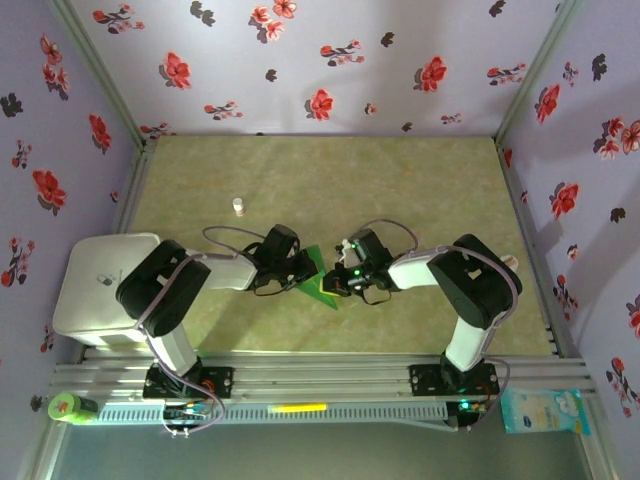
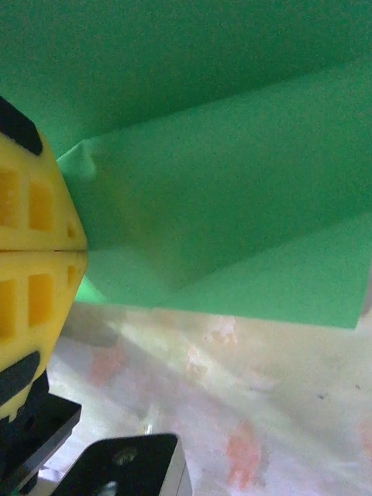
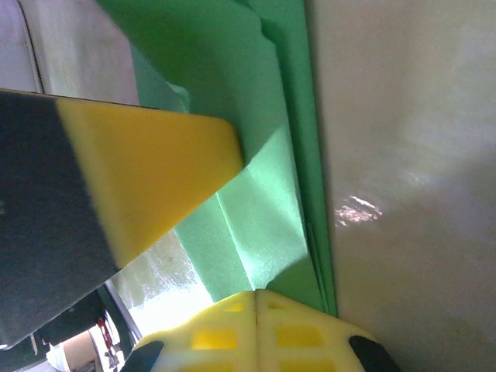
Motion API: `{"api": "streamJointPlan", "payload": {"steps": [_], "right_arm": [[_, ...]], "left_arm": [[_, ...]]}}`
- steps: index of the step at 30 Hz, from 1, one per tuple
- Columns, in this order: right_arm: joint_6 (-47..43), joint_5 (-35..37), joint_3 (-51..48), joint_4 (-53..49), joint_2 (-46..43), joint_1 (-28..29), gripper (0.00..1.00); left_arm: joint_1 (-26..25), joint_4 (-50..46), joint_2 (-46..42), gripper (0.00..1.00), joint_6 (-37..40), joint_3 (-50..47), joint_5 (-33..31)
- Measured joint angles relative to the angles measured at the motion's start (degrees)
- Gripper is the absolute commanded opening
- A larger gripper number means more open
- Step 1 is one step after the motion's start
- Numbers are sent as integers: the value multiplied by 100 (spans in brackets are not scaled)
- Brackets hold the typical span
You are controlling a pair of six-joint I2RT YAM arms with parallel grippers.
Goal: Fold a paper plane with a square sheet of paper (pick it up from the middle)
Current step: Fourth fold the wing at the center of the table.
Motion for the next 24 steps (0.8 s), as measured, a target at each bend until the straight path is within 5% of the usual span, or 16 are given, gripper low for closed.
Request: {"api": "streamJointPlan", "payload": {"steps": [24], "right_arm": [[-105,-7,-37,46,2,-4,0]], "left_arm": [[997,-321,247,7,540,361,332]]}}
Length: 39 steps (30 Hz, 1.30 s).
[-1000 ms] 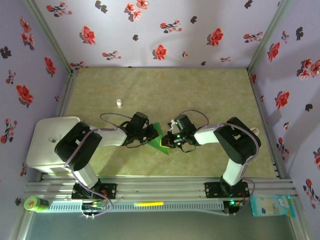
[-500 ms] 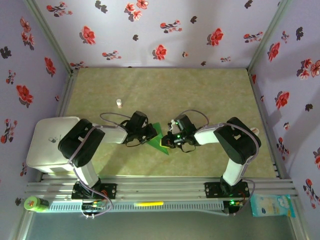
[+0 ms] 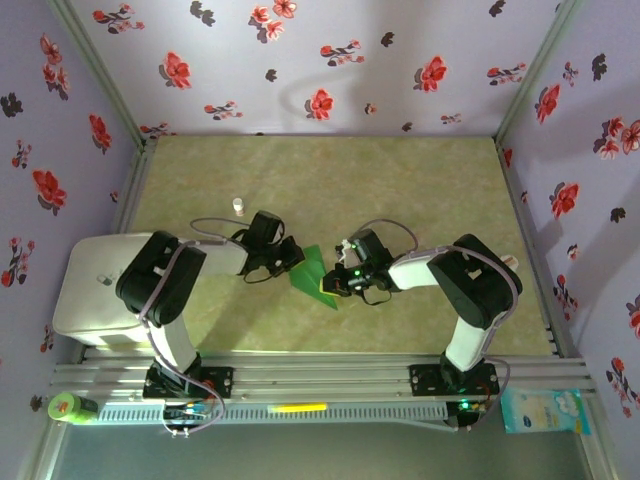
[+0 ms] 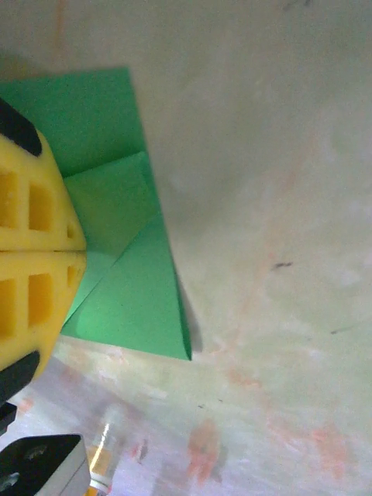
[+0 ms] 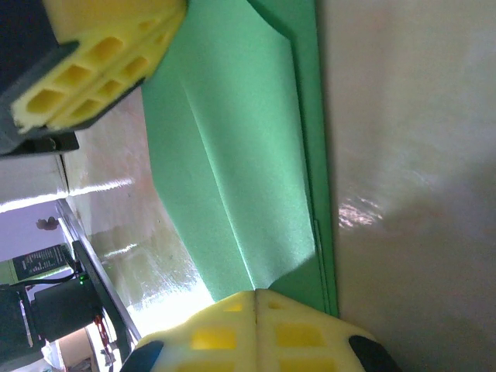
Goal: Fold a paper plane with a square sheet of paper (pick it up from the middle)
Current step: Fourth fold the wing at the center of the table.
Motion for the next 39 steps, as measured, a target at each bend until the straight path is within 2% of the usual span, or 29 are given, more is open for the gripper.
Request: {"api": "streamJointPlan", "payload": {"steps": [9,21,25,29,34,39], "right_arm": [[0,-17,0,2,7,-7,0],[0,-72,7,17,28,-17,0],[2,-83,7,20,33,-26,0],[4,-85,7,22,37,-28,0],[17,-87,7,24,37,-28,0],[22,-96,7,31,37,-28,0]], "left_arm": [[339,-382,85,6,372,289,0],[511,-903,-70,7,667,688,-494],[330,-940,-533,8,664,684,-529],[-59,-765,-826,8,612,608,-474],[-455,-428,-699,7,433,348,-234],[-531,-269,-339,7,341,195,-140]]}}
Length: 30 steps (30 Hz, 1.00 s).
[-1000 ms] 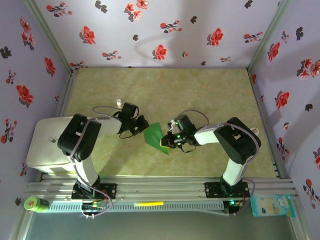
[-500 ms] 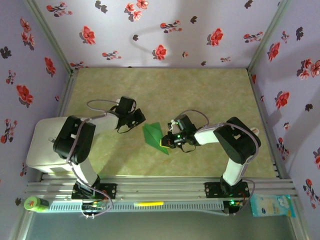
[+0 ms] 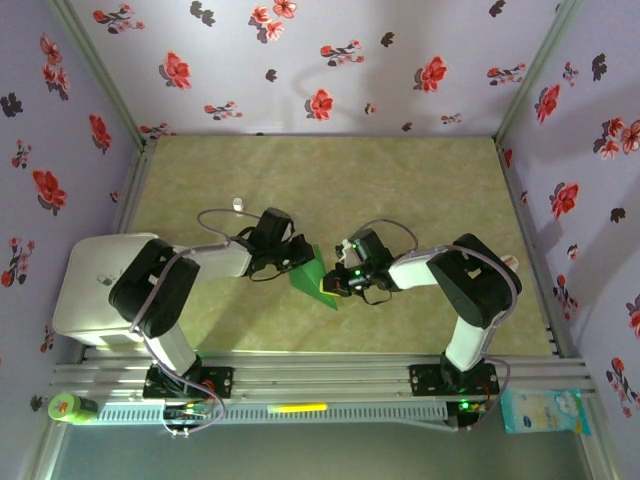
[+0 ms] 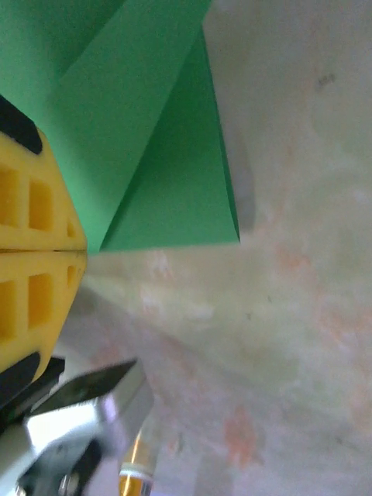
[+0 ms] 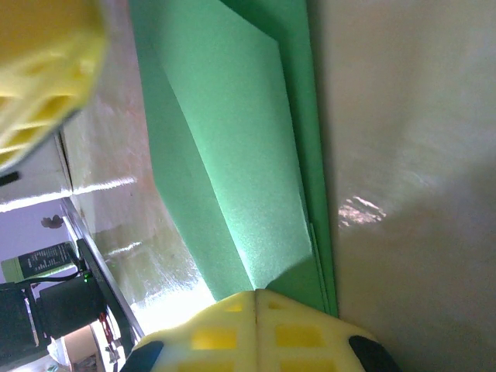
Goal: Fold a paper plane with a square sheet of paper (pick it up from the middle)
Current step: Fourth fold the wing at the center of the table.
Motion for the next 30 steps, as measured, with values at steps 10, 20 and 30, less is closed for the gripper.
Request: {"api": "streamJointPlan", "payload": {"steps": [10,20,30], "right_arm": [[87,109,39,-273,-136,2,0],[354,297,732,-634,-114,264,0],[632,612,907,-334,492,343,0]], "left_arm": [[35,42,352,7,28,-46,-37],[48,151,352,7,90,-103,2],[72,225,352,7,90,-138,9]]}}
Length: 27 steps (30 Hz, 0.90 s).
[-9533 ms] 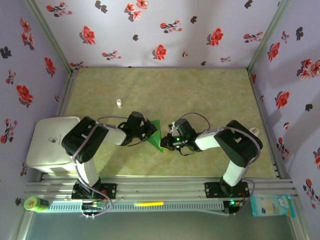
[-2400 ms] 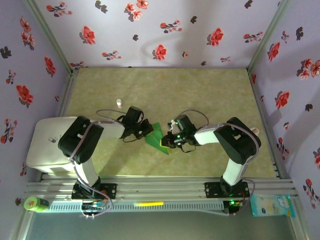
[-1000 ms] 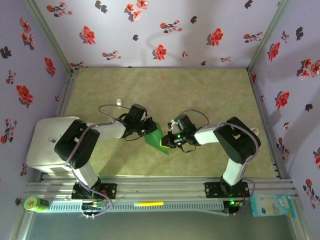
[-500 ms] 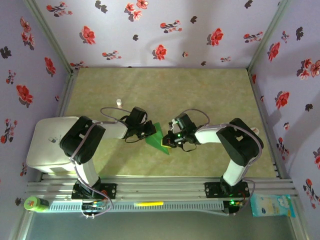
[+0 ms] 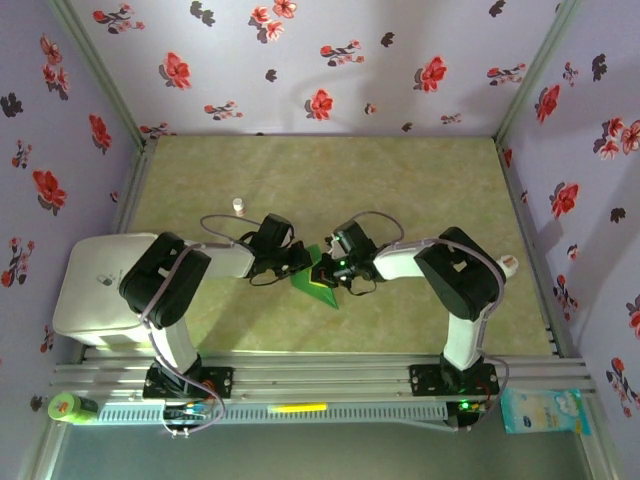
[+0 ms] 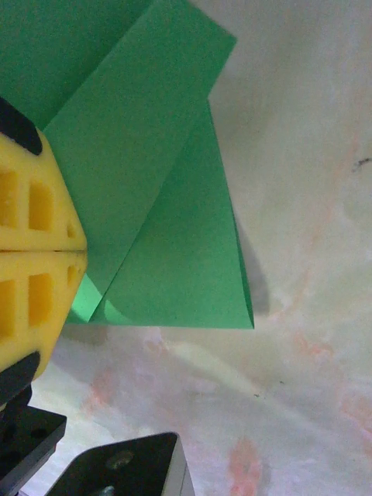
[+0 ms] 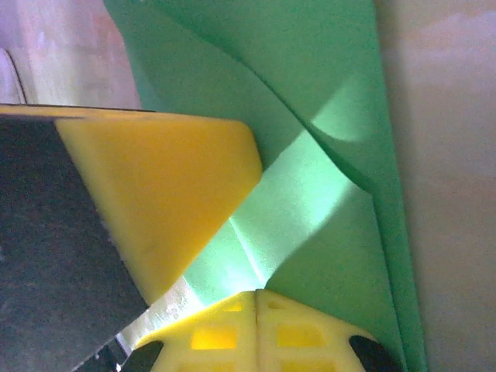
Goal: Fold a paper plane with a square sheet of paper (pick it up from the middle)
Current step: Fourth fold the wing at the center of the table.
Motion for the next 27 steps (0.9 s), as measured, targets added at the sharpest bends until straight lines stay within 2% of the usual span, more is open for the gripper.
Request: {"api": "streamJointPlan", "payload": {"steps": [8,27], "right_arm": [[83,-13,-765,767,-376,-2,1],[-356,-133,-2251,210,-1915,-4,3]], "left_arm": [[52,181,-2,6,-2,-111,149],[114,245,-2,6,-2,-155,249]]}}
